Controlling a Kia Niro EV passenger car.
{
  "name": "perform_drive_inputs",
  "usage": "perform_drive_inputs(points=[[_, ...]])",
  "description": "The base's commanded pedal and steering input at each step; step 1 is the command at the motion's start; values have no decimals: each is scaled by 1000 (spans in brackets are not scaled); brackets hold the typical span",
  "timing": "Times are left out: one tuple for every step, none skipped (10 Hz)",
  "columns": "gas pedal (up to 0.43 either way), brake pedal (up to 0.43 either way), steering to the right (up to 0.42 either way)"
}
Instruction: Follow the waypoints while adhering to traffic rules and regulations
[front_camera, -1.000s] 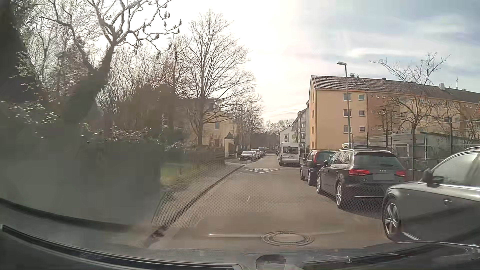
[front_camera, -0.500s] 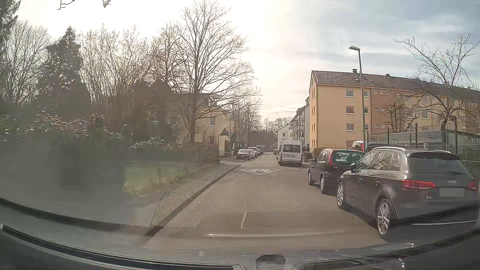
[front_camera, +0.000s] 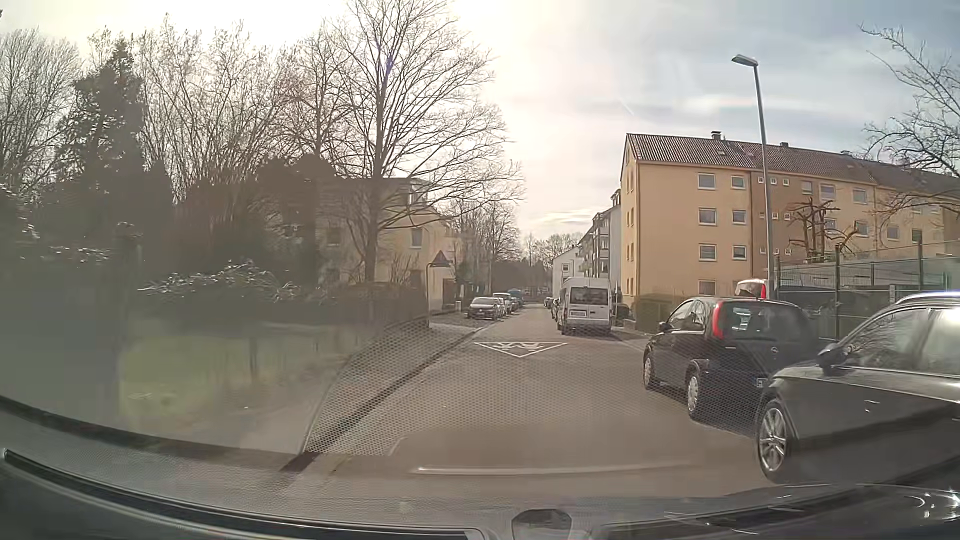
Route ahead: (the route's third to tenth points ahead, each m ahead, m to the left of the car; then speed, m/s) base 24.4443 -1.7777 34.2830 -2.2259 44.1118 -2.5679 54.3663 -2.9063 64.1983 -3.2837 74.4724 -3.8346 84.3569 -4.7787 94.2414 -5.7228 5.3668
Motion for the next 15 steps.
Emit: perform_drive_inputs(points=[[28,0,14],[28,0,16],[28,0,17],[28,0,16],[47,0,19],[47,0,24],[59,0,29],[59,0,30],[59,0,27],[59,0,22],[59,0,22],[59,0,20],[59,0,16],[59,0,15],[59,0,14]])
